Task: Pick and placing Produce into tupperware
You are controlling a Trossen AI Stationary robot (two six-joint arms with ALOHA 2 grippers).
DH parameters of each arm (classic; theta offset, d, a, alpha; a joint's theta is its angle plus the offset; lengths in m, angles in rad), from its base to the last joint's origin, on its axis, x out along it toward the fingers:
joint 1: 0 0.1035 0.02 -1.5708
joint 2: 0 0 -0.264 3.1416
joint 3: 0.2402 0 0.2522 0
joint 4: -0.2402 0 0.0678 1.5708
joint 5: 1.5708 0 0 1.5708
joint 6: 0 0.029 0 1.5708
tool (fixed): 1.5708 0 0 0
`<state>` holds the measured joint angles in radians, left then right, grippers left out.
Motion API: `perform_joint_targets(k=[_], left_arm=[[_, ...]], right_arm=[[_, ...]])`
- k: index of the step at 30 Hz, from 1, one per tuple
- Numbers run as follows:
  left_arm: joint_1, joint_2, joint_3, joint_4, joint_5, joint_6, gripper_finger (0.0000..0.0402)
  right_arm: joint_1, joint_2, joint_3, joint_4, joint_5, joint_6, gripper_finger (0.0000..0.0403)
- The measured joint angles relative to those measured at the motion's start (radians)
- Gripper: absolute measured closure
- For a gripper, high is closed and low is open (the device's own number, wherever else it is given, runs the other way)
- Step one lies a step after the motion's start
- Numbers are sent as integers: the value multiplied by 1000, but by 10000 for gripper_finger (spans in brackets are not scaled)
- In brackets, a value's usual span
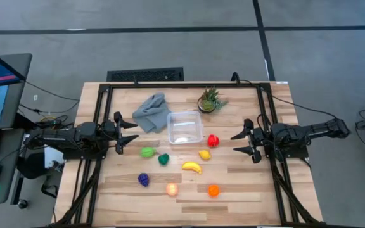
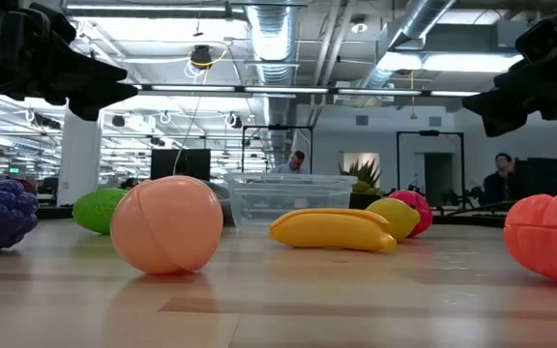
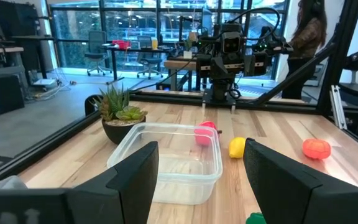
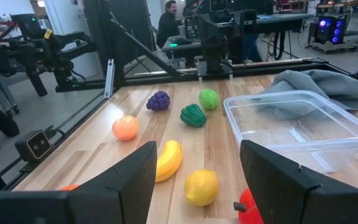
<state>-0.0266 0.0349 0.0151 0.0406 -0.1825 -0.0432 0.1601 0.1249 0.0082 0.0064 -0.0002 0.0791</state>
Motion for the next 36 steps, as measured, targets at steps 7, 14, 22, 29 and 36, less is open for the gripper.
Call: perform_joint_targets(k=[7, 14, 22, 29, 36], left_arm=[[0, 0, 0, 0, 0, -5, 176], [0, 0, 0, 0, 0, -5, 176], [0, 0, 0, 0, 0, -8, 176], [0, 0, 0, 0, 0, 0, 176], [0, 0, -1, 23, -5, 43, 176]], right_arm=[[0, 0, 0, 0, 0, 0, 148], [0, 0, 0, 0, 0, 0, 148], [0, 0, 0, 0, 0, 0, 148], [0, 0, 0, 0, 0, 0, 148], [0, 0, 0, 9, 0, 105, 148]])
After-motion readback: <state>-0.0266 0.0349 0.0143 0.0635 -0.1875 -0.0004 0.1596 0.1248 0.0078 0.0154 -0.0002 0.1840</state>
